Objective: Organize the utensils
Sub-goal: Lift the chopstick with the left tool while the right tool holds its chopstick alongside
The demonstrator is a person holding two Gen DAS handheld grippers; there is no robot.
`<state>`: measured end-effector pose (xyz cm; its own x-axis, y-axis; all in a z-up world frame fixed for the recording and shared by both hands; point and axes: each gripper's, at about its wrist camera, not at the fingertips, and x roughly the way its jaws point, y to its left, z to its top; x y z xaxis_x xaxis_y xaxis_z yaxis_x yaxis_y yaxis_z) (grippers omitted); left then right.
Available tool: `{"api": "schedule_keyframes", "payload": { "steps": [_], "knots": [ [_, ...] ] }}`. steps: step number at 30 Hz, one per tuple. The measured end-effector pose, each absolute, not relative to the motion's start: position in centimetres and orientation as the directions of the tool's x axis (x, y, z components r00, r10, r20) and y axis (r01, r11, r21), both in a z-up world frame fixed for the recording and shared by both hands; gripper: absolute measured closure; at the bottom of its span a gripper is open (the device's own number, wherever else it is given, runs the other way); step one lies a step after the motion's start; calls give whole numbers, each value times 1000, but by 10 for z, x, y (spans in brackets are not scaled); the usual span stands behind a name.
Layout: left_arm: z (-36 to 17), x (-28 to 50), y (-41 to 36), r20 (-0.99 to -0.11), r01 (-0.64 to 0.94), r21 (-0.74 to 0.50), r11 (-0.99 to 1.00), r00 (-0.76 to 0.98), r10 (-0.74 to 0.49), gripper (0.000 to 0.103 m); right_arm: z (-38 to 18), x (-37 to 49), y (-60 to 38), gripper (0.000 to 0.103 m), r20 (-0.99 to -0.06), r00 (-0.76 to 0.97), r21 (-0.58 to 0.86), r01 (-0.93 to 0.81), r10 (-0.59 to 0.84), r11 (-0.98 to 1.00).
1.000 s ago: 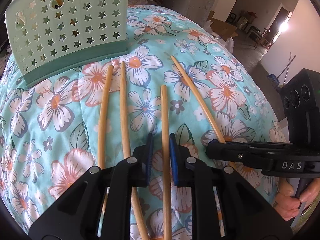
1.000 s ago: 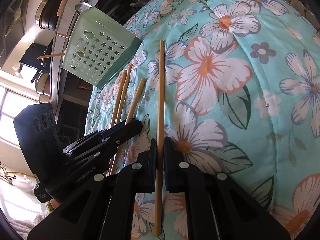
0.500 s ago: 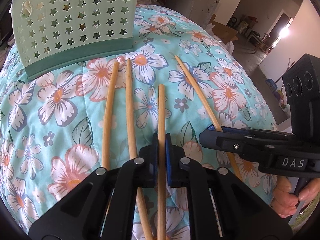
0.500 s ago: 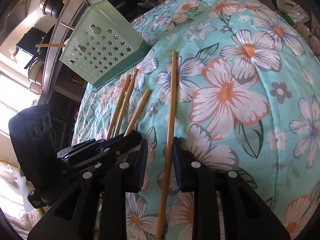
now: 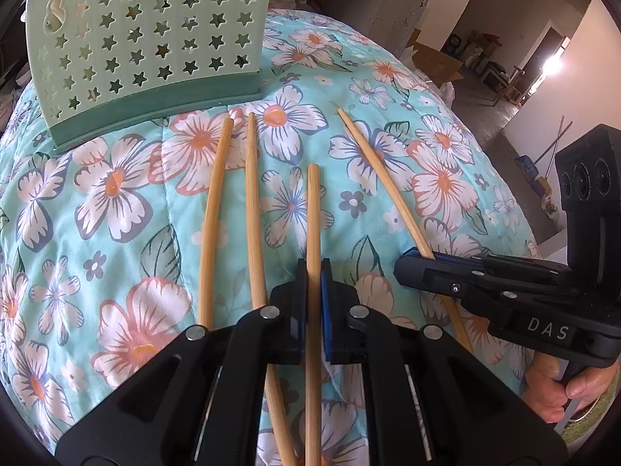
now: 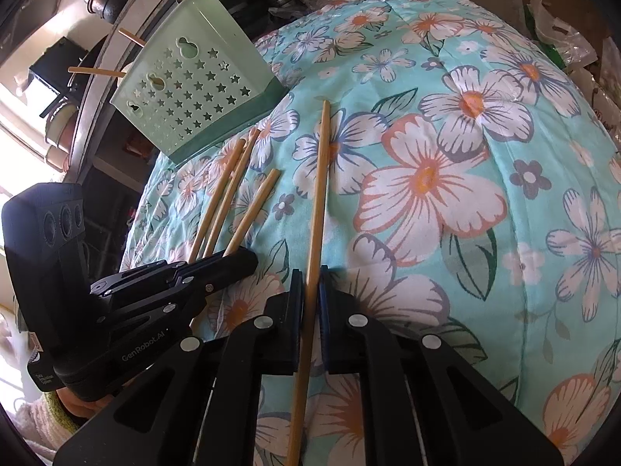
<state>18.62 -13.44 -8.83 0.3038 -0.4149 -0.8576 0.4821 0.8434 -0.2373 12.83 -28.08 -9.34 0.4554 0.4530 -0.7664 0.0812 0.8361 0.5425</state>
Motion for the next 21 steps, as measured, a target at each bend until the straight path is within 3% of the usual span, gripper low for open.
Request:
{"api": "schedule_keyframes", "payload": {
  "steps": [9,13,21],
  "knots": [
    [-89,186,-131,-853,480,-251,841,301,-427,96,-89,127,-285,94,-774,431,541,70,464,838],
    [-89,187,-129,-852,480,-264,837,291,-436,96,-85,140,-282,84,-786,436,512,62,438,857],
    [-87,186,-128,-854,478,-263,838,289,-433,96,-81,161,-269,81,-815,453,421,32,362,907]
  ]
}}
